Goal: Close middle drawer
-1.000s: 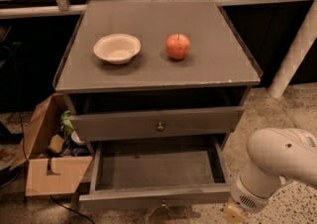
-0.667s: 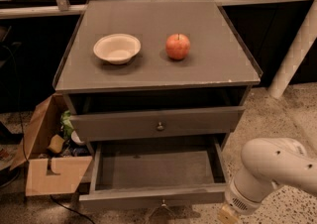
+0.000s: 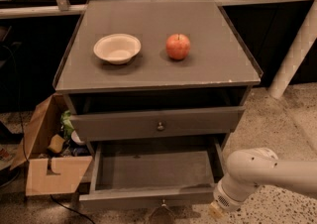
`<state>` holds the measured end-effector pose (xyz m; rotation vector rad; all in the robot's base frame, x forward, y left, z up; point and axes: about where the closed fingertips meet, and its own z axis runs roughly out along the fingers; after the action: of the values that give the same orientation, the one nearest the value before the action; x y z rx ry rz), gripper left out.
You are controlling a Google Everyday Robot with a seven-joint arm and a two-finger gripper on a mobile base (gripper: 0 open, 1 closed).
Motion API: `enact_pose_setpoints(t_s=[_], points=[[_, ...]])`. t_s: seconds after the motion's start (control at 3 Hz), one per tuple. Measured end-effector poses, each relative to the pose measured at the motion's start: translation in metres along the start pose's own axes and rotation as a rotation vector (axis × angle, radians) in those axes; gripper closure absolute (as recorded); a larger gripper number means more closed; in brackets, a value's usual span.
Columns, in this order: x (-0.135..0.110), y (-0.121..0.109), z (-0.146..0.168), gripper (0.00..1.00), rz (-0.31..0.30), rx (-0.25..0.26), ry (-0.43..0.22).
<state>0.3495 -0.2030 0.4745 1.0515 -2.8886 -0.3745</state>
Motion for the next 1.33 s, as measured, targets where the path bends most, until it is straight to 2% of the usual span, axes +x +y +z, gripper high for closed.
enact_pose_setpoints(t_s=[0.67,1.0,1.33], points=[[0.003,0.002,0.010,1.00,0.017,-0.004,0.014],[0.005,-0.007,0.041,1.00,0.068,0.006,0.040],[-0.008,-0.033,0.056,1.00,0.148,0.051,0.025]])
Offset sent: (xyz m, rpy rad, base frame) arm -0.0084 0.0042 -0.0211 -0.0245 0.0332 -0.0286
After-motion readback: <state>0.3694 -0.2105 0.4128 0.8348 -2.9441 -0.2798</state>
